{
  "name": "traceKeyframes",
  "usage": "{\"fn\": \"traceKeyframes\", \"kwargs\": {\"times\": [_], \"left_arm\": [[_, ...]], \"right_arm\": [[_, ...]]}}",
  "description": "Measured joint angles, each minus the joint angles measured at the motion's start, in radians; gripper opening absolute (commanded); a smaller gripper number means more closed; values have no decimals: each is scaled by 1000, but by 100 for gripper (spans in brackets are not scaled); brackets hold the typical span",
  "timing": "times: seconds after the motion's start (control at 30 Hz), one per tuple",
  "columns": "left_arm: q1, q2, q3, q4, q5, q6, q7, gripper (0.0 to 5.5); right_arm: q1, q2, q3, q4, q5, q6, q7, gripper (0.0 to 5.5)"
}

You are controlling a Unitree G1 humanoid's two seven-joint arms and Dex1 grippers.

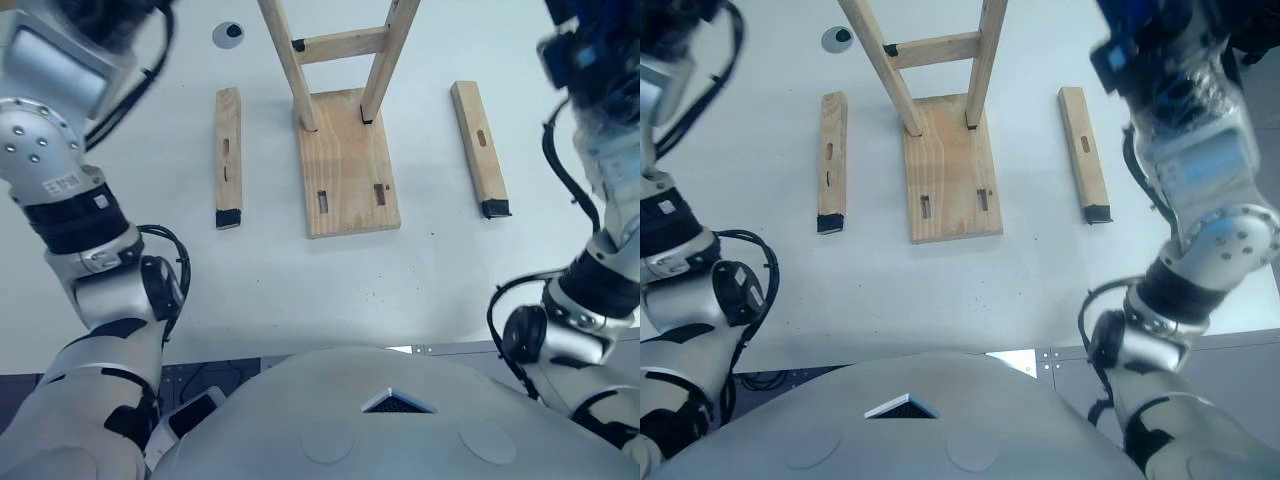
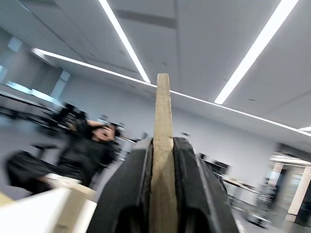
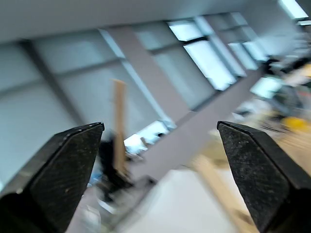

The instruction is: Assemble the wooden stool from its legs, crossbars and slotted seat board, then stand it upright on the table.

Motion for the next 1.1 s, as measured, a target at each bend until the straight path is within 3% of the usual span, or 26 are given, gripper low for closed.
{"fn": "traceKeyframes", "kwargs": {"times": [0.17, 0.47, 0.73, 1.1], "left_arm": [[60, -47, -31, -30, -40, 36, 22, 37], [102, -72, -37, -64, -90, 50, 49, 37], [122, -72, -64, -84, -90, 56, 36, 37], [122, -69, -64, -83, -104, 72, 33, 37]], "right_arm": [[-74, -1, 72, 26, 124, -14, -81, 429], [-107, 9, 166, 74, 134, -42, -96, 421], [-135, 74, 231, 107, 134, -50, -117, 273], [-136, 74, 231, 108, 134, -50, -132, 94]]}}
